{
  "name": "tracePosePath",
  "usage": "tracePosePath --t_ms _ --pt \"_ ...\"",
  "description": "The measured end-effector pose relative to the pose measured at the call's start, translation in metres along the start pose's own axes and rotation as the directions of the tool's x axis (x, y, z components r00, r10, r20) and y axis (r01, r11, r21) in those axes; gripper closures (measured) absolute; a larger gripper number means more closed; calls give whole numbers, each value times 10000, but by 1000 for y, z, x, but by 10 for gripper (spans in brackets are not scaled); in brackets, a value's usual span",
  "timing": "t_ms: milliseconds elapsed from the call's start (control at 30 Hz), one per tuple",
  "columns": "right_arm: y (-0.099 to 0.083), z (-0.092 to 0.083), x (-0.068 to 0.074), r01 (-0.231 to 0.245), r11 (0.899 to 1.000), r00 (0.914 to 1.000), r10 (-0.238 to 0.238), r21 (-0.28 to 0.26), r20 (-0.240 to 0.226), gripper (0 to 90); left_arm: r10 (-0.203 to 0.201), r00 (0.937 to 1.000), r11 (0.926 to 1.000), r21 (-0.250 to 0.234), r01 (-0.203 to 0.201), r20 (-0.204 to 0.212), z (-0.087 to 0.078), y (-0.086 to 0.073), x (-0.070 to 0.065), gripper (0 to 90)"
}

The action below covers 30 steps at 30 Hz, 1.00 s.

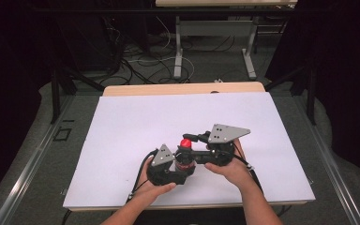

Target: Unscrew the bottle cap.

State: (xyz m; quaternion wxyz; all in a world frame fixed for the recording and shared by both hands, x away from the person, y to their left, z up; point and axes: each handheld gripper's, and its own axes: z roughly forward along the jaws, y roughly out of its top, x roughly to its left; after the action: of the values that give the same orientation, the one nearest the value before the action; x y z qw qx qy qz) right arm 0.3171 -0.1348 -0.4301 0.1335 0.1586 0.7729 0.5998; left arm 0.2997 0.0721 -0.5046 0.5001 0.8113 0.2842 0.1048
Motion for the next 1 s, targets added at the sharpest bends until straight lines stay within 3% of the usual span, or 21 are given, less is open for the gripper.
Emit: tracePosePath --t_ms 200,333,400,467,500,533,567,667,700,767,833,867,933,1000 --pt "-2 -7 3 -19 10000 9993 20 -34 384 543 -6 10000 10000 77 6 -6 1 0 -1 296" --pt "-3 -12 10 -484 9979 9976 504 -435 474 482 -96 9997 9999 53 97 -204 1 0 1 296" --pt "-2 -11 16 -848 9939 9924 906 -711 834 471 -175 9995 9998 62 177 -256 0 -1 2 296" --pt "0 -8 24 -1030 9901 9779 1183 -954 1724 471 -210 9992 9998 38 211 -338 0 0 2 296" --pt "0 -5 28 -1095 9883 9663 1310 -1066 2214 472 -198 9991 9998 -12 197 -376 0 0 2 296" --pt "1 -3 34 -1248 9869 9496 1488 -1027 2759 472 -184 9991 9998 13 184 -390 0 0 2 296" --pt "1 1 38 -1045 9892 9394 1320 -1024 3165 472 -175 9990 9998 35 177 -400 0 -1 2 296" --pt "1 10 51 -972 9907 9086 1275 -956 3978 487 -169 9991 9998 88 172 -384 1 -1 1 296" --pt "0 14 52 -894 9918 9029 1196 -917 4128 498 -129 9991 9999 87 133 -408 1 -1 2 296" --pt "0 18 54 -990 9921 8835 1231 -765 4521 577 -159 9990 9998 91 163 -407 1 -1 1 296" --pt "0 20 53 -1041 9918 8865 1260 -735 4453 603 -249 9990 9997 57 251 -363 0 -1 2 296" --pt "1 20 52 -1066 9924 8936 1230 -621 4318 606 -241 9991 9997 54 243 -353 0 -1 2 297" --pt "2 19 47 -862 9950 9175 989 -500 3852 609 -194 9992 9998 35 196 -344 -1 0 3 297" --pt "4 16 38 -681 9971 9550 752 -349 2869 610 -149 9996 9999 77 151 -251 -2 0 4 297"
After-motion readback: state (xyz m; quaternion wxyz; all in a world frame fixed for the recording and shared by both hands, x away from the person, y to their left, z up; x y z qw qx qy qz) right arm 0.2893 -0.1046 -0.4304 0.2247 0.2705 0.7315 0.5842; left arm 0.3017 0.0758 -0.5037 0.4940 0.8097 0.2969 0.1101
